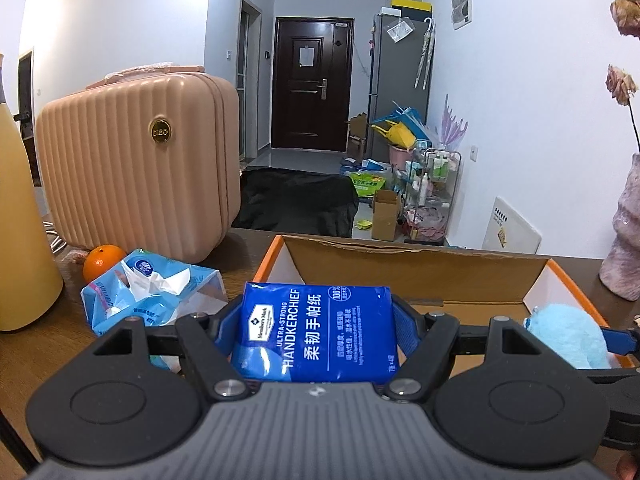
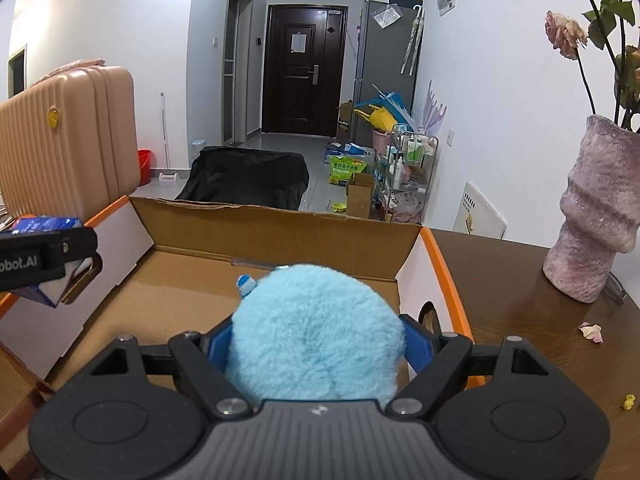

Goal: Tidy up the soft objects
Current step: 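Carry the pouf and tissue pack with both tools over the cardboard box, then open the left tool to drop the tissue pack while the right tool releases the pouf into the box, then move the right tool back to the yellow plush sheep and grasp it, then lift the plush sheep with the right tool while the left tool grasps the clear mesh sponge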

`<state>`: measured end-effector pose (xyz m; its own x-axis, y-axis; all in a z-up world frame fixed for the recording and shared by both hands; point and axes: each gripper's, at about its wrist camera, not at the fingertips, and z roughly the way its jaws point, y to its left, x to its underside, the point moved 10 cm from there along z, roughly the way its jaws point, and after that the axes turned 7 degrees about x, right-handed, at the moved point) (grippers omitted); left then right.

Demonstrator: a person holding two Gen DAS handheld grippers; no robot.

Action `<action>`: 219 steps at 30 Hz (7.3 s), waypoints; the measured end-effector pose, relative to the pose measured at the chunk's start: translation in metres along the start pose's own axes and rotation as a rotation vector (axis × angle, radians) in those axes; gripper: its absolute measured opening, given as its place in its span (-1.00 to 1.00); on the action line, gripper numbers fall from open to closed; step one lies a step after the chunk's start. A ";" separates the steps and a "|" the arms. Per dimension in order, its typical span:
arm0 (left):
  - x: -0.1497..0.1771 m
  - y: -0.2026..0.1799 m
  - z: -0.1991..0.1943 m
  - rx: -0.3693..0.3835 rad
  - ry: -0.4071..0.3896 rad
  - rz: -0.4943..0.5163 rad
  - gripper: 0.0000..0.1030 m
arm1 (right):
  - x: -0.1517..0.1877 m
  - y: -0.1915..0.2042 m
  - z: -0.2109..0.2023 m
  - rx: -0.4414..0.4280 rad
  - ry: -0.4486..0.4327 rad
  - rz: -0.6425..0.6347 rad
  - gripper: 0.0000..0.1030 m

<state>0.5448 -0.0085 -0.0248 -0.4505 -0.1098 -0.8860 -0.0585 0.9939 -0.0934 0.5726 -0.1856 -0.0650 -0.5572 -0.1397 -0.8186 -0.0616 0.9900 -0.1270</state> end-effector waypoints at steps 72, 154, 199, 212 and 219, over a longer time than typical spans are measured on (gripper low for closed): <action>0.014 0.017 -0.029 -0.020 -0.081 -0.035 1.00 | 0.005 -0.017 -0.041 0.000 -0.125 0.075 0.91; 0.145 0.082 -0.248 0.036 -0.091 -0.008 1.00 | 0.166 0.060 -0.239 -0.149 -0.137 -0.050 1.00; 0.153 0.087 -0.234 0.042 -0.005 -0.041 1.00 | 0.172 0.069 -0.203 -0.111 -0.017 -0.086 0.90; 0.156 0.088 -0.228 0.034 0.022 -0.048 1.00 | 0.161 0.052 -0.229 -0.105 -0.130 -0.036 0.90; 0.157 0.089 -0.226 0.031 0.029 -0.057 1.00 | 0.156 0.031 -0.238 -0.091 -0.170 0.033 0.91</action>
<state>0.2677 0.0608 -0.0701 -0.4732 -0.1658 -0.8652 -0.0569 0.9858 -0.1578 0.2871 -0.1723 -0.0632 -0.4124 -0.1012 -0.9054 -0.1250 0.9907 -0.0538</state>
